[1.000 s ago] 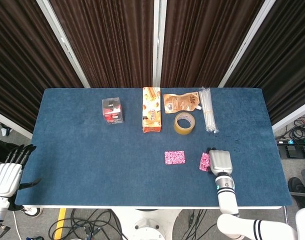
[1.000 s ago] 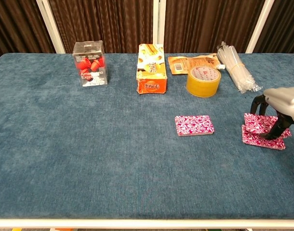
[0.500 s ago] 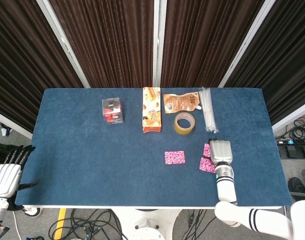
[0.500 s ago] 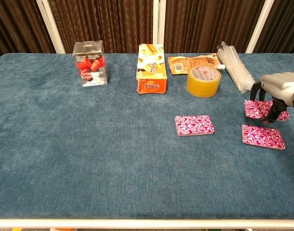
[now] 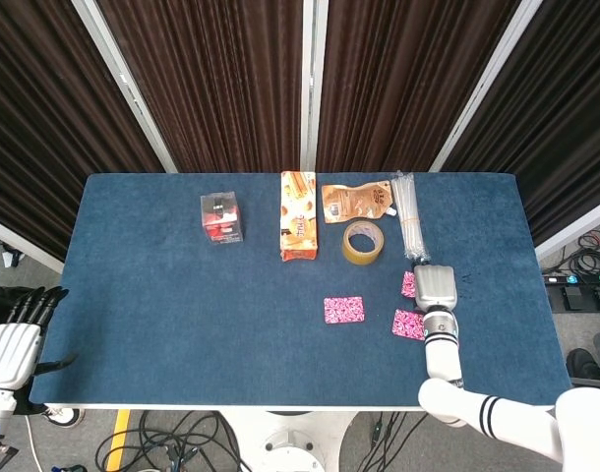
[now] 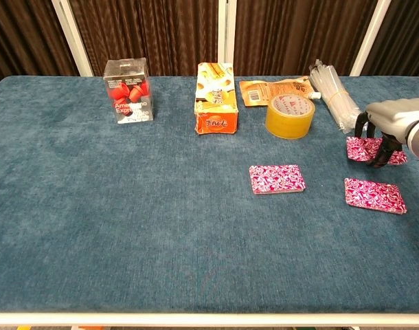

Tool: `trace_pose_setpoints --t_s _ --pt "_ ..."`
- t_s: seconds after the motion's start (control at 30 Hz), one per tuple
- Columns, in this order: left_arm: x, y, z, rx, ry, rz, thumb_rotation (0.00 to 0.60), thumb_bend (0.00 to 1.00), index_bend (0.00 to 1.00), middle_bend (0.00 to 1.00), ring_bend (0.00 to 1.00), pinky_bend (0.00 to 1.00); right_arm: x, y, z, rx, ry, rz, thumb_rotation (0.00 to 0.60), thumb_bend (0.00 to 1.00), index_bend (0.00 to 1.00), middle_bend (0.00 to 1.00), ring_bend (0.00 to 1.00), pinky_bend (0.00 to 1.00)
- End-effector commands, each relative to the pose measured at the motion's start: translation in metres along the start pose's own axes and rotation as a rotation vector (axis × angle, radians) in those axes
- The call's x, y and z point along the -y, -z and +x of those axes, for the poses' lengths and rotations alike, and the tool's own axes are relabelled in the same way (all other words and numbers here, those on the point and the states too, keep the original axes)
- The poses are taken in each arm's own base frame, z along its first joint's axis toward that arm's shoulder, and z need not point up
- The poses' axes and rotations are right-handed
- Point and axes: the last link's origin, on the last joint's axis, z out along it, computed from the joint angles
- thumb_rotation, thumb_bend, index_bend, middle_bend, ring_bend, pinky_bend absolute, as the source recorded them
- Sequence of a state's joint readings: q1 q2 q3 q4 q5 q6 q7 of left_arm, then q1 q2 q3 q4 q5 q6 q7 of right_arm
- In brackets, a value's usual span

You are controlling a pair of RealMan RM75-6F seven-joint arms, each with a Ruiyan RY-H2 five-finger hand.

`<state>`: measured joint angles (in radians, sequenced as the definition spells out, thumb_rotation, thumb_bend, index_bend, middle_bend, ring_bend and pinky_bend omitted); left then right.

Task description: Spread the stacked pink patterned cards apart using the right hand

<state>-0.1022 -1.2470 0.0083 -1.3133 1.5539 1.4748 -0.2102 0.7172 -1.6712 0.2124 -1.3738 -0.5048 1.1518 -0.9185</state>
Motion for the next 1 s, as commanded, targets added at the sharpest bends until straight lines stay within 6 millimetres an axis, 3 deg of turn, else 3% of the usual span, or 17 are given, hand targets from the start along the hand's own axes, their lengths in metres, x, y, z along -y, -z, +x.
trace_pose_setpoints --t_s 0.03,0.57,0.83,1.0 --pt "0.0 0.0 0.0 -0.003 0.001 0.0 0.6 0.0 0.1 0.07 0.0 0.1 0.002 -0.002 -0.003 0.011 -0.006 0.004 0.6 0.26 0.46 0.44 0.68 0.77" --pt "0.004 0.001 0.0 -0.002 0.006 0.007 0.6 0.0 0.1 0.07 0.0 0.1 0.005 -0.003 -0.008 0.03 -0.007 0.025 0.6 0.22 0.26 0.26 0.68 0.77" --pt "0.002 -0.001 0.001 -0.005 0.004 0.001 0.6 0.0 0.1 0.07 0.0 0.1 0.004 0.006 0.002 0.007 -0.034 0.052 0.6 0.21 0.24 0.24 0.67 0.77" --pt "0.001 -0.001 0.001 -0.004 0.001 -0.002 0.6 0.0 0.1 0.07 0.0 0.1 0.001 0.026 0.02 -0.066 -0.056 0.097 0.6 0.21 0.24 0.24 0.67 0.77"
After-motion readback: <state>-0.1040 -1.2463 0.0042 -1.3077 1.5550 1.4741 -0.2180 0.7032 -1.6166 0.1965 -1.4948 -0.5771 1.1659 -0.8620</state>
